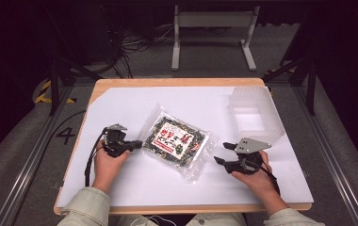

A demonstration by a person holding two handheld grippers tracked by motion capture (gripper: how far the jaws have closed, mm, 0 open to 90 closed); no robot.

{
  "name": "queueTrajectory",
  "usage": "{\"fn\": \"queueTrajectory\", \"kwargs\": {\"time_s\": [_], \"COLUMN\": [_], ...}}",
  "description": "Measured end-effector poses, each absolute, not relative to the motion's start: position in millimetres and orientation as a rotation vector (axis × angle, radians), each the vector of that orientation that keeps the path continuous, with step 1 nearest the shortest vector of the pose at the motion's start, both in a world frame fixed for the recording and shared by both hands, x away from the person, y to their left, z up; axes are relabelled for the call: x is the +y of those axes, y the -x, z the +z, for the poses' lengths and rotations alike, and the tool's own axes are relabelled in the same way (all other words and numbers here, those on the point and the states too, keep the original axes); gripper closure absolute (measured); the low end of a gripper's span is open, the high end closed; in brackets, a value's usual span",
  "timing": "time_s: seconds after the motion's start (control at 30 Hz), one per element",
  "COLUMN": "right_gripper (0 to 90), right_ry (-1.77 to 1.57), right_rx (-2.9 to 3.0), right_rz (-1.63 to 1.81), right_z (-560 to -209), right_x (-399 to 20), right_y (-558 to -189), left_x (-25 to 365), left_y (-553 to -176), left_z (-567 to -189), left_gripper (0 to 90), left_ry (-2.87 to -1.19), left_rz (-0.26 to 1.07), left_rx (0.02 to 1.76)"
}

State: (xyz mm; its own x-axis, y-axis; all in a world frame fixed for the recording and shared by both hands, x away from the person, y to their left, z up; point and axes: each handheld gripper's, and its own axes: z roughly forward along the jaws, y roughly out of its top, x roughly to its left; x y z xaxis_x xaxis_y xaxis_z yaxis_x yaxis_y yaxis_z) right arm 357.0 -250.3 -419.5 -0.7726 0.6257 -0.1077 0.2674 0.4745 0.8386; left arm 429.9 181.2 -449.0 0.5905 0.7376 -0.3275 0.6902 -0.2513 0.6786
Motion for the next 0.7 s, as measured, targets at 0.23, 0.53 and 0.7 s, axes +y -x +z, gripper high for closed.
{"fn": "queueTrajectory", "kwargs": {"time_s": [0.23,0.53,0.7], "right_gripper": [35.9,35.9,35.9], "right_ry": [-0.746,-0.747,-0.744], "right_rx": [2.324,2.323,2.320], "right_rz": [1.218,1.211,1.211], "right_z": [-419.6,-419.5,-418.3], "right_x": [-252.2,-252.6,-252.2], "right_y": [-357.0,-356.3,-356.1], "left_x": [182.0,190.4,190.4], "left_y": [-428.0,-418.8,-412.7], "left_z": [-445.4,-422.2,-405.4], "left_gripper": [89.2,89.6,89.6], "left_ry": [-1.946,-1.814,-1.789], "left_rz": [0.072,0.082,0.101], "left_rx": [1.160,1.122,1.084]}}
